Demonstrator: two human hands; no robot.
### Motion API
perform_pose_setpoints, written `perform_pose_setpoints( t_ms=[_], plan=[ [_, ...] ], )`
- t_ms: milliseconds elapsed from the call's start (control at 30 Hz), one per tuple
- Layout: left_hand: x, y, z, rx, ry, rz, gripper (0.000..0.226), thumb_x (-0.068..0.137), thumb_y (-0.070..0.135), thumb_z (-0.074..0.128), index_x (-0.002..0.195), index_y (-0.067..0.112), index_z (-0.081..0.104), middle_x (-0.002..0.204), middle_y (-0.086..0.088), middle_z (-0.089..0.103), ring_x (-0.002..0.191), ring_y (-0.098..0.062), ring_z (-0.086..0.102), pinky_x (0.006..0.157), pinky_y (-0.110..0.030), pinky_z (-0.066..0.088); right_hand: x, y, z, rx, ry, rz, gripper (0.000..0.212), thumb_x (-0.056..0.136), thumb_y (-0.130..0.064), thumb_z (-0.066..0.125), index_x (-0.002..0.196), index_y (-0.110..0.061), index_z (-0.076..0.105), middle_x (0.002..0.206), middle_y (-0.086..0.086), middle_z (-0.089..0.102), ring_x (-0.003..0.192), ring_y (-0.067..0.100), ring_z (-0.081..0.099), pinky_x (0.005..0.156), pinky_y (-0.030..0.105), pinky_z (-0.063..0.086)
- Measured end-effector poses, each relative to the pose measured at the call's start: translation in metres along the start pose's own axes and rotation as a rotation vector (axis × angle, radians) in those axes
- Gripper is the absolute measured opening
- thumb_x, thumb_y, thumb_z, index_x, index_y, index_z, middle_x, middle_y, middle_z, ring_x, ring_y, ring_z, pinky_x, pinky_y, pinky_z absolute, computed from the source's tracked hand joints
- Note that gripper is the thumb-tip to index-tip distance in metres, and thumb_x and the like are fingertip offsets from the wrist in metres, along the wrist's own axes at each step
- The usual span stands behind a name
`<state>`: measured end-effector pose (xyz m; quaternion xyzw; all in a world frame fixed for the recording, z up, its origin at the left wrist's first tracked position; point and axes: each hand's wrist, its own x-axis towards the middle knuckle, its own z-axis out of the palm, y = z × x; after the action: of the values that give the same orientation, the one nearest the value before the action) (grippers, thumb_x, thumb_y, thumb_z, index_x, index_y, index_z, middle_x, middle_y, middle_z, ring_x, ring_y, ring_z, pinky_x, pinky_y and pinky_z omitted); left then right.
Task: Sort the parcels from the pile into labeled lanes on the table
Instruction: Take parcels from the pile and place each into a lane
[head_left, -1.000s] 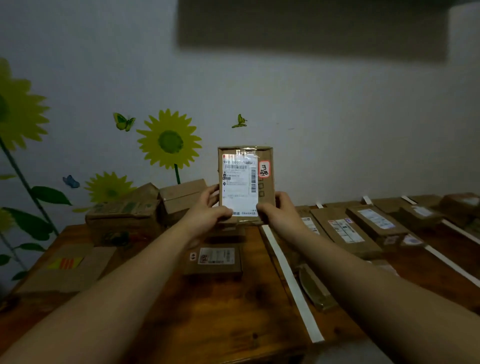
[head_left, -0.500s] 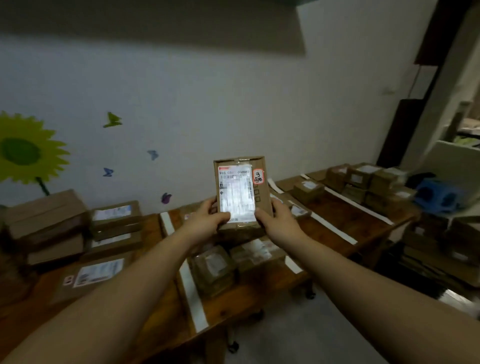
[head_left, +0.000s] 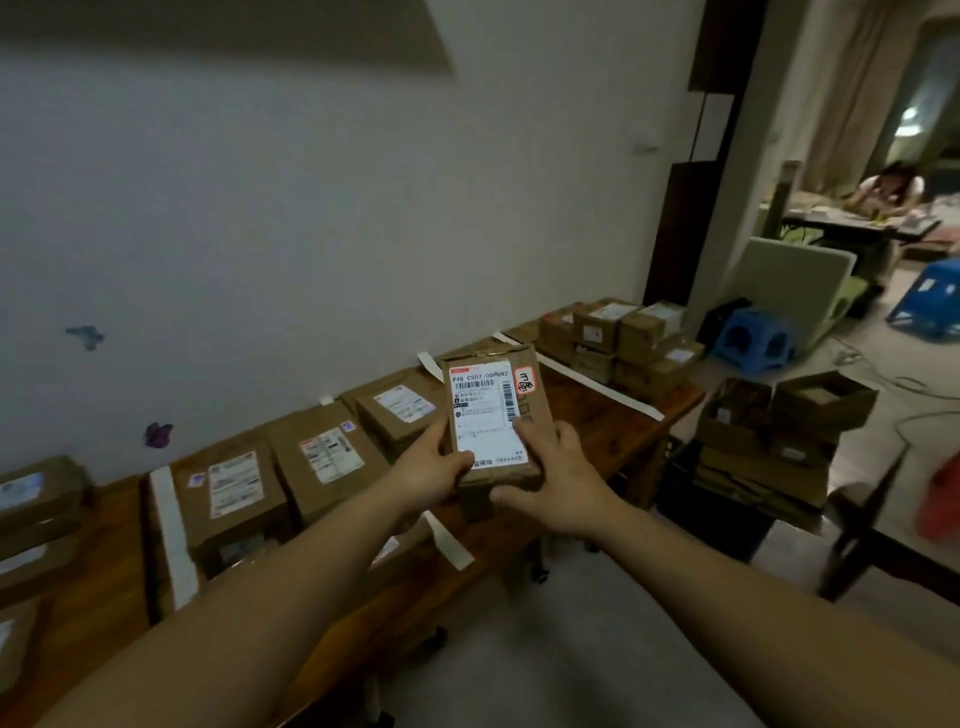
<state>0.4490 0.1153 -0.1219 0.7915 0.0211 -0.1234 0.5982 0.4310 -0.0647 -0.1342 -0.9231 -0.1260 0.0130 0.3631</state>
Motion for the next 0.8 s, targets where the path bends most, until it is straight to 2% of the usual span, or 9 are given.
perform_pose_setpoints(
  t_ms=[67, 233, 400, 467, 533, 600, 667, 733, 800],
  plan=[
    [0.024, 0.001, 0.003, 0.036, -0.013, 0.009, 0.061, 0.094, 0.016, 0.053, 0.145, 0.034, 0.024, 0.138, 0.001, 0.051, 0.119, -0.021, 0.054, 0.093, -0.043, 0.052, 0.018, 0.018, -0.005, -0.067, -0.032, -0.003, 0.086, 0.084, -0.037, 0.07, 0.15, -0.04, 0.014, 0.152, 0.001, 0.01, 0.138, 0.023, 0.029, 0.114, 0.036, 0.032],
    [0.102, -0.003, 0.006, 0.125, -0.015, 0.016, 0.064, 0.094, 0.026, 0.054, 0.147, 0.033, 0.02, 0.139, 0.0, 0.049, 0.109, -0.017, 0.056, 0.089, -0.041, 0.055, 0.089, 0.054, -0.013, -0.213, -0.004, -0.031, 0.068, 0.094, -0.033, 0.059, 0.151, -0.033, 0.022, 0.151, 0.005, 0.02, 0.135, 0.024, 0.034, 0.114, 0.033, 0.033],
    [0.167, 0.0, -0.004, 0.226, -0.027, 0.002, 0.058, 0.097, 0.033, 0.048, 0.148, 0.03, 0.02, 0.139, 0.0, 0.049, 0.112, -0.018, 0.054, 0.097, -0.037, 0.048, 0.158, 0.08, -0.014, -0.259, -0.058, -0.013, 0.064, 0.096, -0.036, 0.054, 0.151, -0.032, 0.023, 0.151, 0.005, 0.021, 0.136, 0.024, 0.034, 0.114, 0.034, 0.031],
    [0.188, -0.005, -0.012, 0.287, -0.026, -0.027, 0.054, 0.098, 0.038, 0.043, 0.148, 0.029, 0.023, 0.141, 0.0, 0.047, 0.119, -0.021, 0.051, 0.103, -0.037, 0.042, 0.183, 0.088, -0.011, -0.257, -0.081, -0.013, 0.063, 0.096, -0.037, 0.053, 0.151, -0.032, 0.023, 0.152, 0.004, 0.021, 0.136, 0.023, 0.033, 0.115, 0.034, 0.03],
    [0.206, -0.015, -0.022, 0.369, -0.008, -0.06, 0.05, 0.1, 0.031, 0.039, 0.148, 0.022, 0.027, 0.15, -0.002, 0.035, 0.134, -0.022, 0.037, 0.109, -0.031, 0.028, 0.206, 0.095, -0.007, -0.249, -0.117, -0.009, 0.063, 0.096, -0.038, 0.053, 0.151, -0.032, 0.022, 0.152, 0.004, 0.02, 0.136, 0.023, 0.034, 0.115, 0.035, 0.03],
    [0.22, -0.025, -0.032, 0.462, 0.017, -0.13, 0.049, 0.101, 0.026, 0.038, 0.148, 0.018, 0.028, 0.152, -0.005, 0.03, 0.136, -0.022, 0.034, 0.103, -0.028, 0.03, 0.23, 0.102, -0.003, -0.262, -0.157, -0.014, 0.064, 0.096, -0.038, 0.052, 0.151, -0.031, 0.022, 0.152, 0.004, 0.02, 0.135, 0.022, 0.034, 0.115, 0.036, 0.03],
    [0.232, -0.032, -0.039, 0.521, 0.036, -0.189, 0.049, 0.099, 0.025, 0.041, 0.146, 0.019, 0.029, 0.148, -0.008, 0.035, 0.128, -0.023, 0.042, 0.095, -0.027, 0.037, 0.256, 0.111, 0.001, -0.264, -0.184, -0.024, 0.064, 0.096, -0.038, 0.053, 0.151, -0.031, 0.022, 0.152, 0.004, 0.02, 0.136, 0.021, 0.034, 0.115, 0.038, 0.031],
    [0.246, -0.038, -0.043, 0.63, 0.052, -0.206, 0.051, 0.097, 0.027, 0.045, 0.146, 0.02, 0.029, 0.148, -0.01, 0.033, 0.13, -0.024, 0.039, 0.103, -0.033, 0.036, 0.282, 0.12, 0.005, -0.256, -0.218, -0.038, 0.064, 0.095, -0.037, 0.054, 0.151, -0.032, 0.023, 0.153, 0.004, 0.019, 0.137, 0.022, 0.033, 0.115, 0.04, 0.031],
    [0.264, -0.047, -0.045, 0.768, 0.1, -0.225, 0.059, 0.096, 0.034, 0.047, 0.148, 0.021, 0.022, 0.155, -0.01, 0.018, 0.142, -0.028, 0.02, 0.114, -0.041, 0.022, 0.308, 0.13, 0.01, -0.252, -0.261, -0.069, 0.064, 0.095, -0.035, 0.054, 0.151, -0.031, 0.022, 0.153, 0.004, 0.018, 0.137, 0.023, 0.033, 0.115, 0.042, 0.032]
  ],
)
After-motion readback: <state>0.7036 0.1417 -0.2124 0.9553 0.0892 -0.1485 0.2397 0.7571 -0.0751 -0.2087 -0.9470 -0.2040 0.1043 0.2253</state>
